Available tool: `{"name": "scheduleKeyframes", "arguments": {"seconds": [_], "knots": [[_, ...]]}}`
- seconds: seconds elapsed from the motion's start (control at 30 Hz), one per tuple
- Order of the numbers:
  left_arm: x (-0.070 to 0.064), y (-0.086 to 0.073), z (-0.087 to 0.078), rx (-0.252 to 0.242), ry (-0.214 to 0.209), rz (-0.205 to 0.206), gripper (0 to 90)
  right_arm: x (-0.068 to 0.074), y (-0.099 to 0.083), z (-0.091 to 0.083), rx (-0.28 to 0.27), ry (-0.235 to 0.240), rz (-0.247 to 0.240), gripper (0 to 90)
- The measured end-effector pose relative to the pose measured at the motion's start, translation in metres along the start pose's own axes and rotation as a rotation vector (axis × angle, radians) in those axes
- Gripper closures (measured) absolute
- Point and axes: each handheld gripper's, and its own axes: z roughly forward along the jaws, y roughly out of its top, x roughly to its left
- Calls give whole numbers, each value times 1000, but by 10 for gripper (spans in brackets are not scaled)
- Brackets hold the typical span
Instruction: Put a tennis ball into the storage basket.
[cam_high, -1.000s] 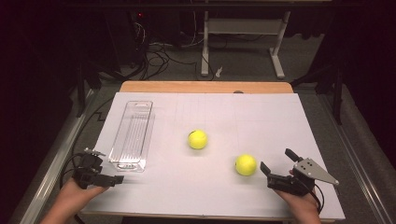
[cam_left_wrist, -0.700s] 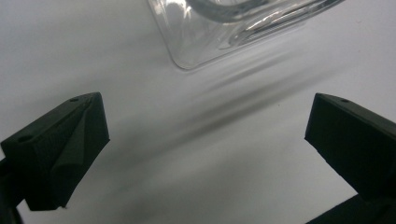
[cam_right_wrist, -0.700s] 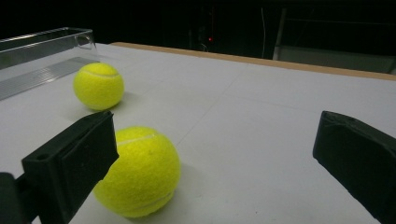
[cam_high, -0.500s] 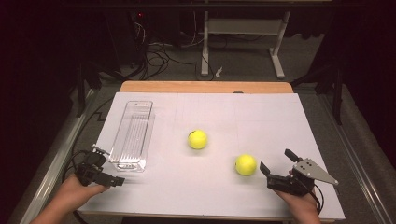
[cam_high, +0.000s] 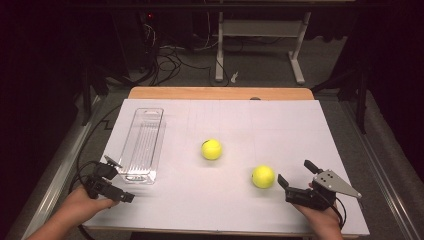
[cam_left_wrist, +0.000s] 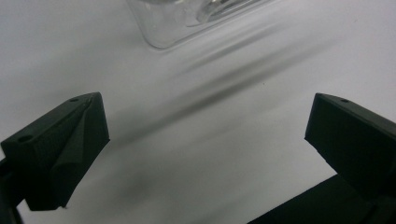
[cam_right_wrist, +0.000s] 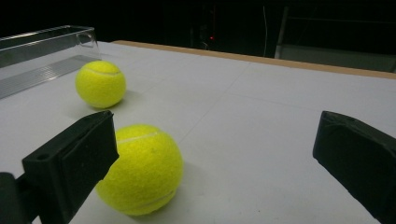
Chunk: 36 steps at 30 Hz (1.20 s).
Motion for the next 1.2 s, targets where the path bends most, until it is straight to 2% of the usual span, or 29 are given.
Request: {"name": "scheduleKeyframes", "arguments": {"seconds": [0.5,0.7,1.2], "knots": [[-7,5,2,83,3,11,7,1,0,0,3,6,-1,6],[-9,6,4,123,-8,18,7,1,0,0,3,7,-3,6],[-24,10,6,146,-12,60,7,2,0,0,3,7,-4,6]]}}
